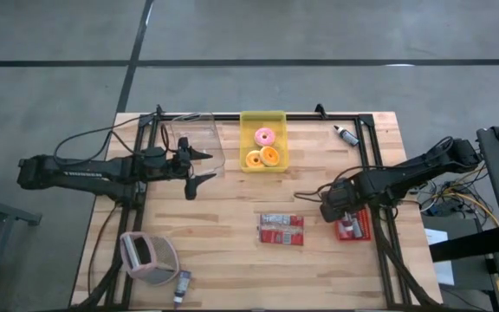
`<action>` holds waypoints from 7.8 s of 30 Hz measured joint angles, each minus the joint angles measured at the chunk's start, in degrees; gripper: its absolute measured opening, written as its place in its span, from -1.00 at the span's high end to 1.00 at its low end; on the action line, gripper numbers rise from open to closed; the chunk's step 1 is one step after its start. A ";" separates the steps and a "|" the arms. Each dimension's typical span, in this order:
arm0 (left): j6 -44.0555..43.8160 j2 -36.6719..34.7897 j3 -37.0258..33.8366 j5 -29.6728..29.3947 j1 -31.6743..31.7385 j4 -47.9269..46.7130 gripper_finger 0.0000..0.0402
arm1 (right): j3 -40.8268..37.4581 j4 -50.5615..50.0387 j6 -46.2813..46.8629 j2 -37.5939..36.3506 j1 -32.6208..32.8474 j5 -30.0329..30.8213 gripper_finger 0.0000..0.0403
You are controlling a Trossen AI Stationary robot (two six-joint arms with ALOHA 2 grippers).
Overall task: Pick & Place Food Item
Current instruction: Put the red food coloring bottle into the red bin, then put the black food coloring bottle into the red bin
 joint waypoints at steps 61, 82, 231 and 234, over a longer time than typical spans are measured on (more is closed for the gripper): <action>0.00 -0.01 0.00 0.02 -0.02 -0.01 -0.45 | 13.69 21.55 -39.19 -0.72 0.55 28.99 -0.30; 0.00 -0.02 0.00 0.02 -0.02 -0.02 -0.45 | 2.52 58.80 -66.75 -0.78 -4.43 35.45 -0.31; 0.00 -0.02 0.00 0.02 -0.01 -0.04 -0.45 | 34.49 -13.25 -67.11 39.69 -70.56 26.67 0.31; 0.00 -0.02 0.00 0.02 -0.01 -0.04 -0.46 | 34.48 -14.13 -65.90 35.76 -69.37 23.40 0.31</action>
